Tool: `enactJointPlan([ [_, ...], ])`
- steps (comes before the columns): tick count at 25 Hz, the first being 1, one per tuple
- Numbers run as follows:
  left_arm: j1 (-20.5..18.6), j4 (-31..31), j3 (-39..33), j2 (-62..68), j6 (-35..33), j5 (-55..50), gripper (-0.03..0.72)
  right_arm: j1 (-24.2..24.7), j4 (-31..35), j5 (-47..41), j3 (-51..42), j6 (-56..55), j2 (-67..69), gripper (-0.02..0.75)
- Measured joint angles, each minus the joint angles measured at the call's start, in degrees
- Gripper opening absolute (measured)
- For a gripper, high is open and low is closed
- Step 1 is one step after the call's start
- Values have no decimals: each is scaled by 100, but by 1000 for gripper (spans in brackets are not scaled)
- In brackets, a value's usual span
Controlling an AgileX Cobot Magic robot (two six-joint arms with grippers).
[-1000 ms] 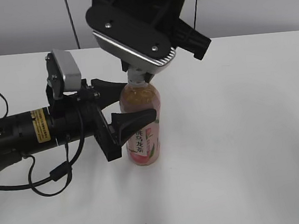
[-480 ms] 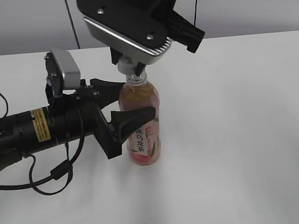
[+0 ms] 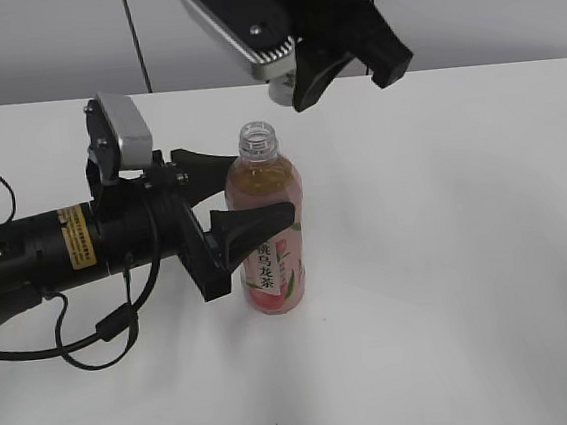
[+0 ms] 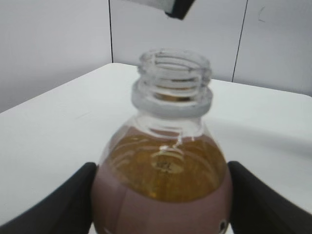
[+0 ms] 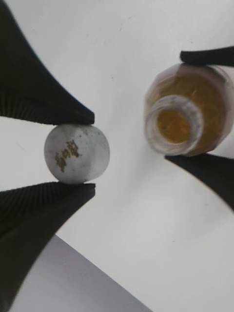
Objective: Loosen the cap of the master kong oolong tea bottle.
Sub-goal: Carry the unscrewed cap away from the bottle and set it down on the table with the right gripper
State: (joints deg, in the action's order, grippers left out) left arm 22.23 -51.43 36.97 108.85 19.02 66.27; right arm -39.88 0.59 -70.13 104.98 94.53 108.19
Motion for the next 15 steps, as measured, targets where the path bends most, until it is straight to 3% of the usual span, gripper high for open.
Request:
enactJointPlan([
  [3, 0, 4, 0, 0, 0, 0, 473, 441, 131, 0, 0, -515, -11, 277],
  [9, 0, 4, 0, 0, 4, 0, 473, 1672, 1057, 7, 0, -1366, 19, 277],
  [15, 0, 11, 0, 0, 4, 0, 473, 2518, 941, 7, -44, -2600, 286, 277],
])
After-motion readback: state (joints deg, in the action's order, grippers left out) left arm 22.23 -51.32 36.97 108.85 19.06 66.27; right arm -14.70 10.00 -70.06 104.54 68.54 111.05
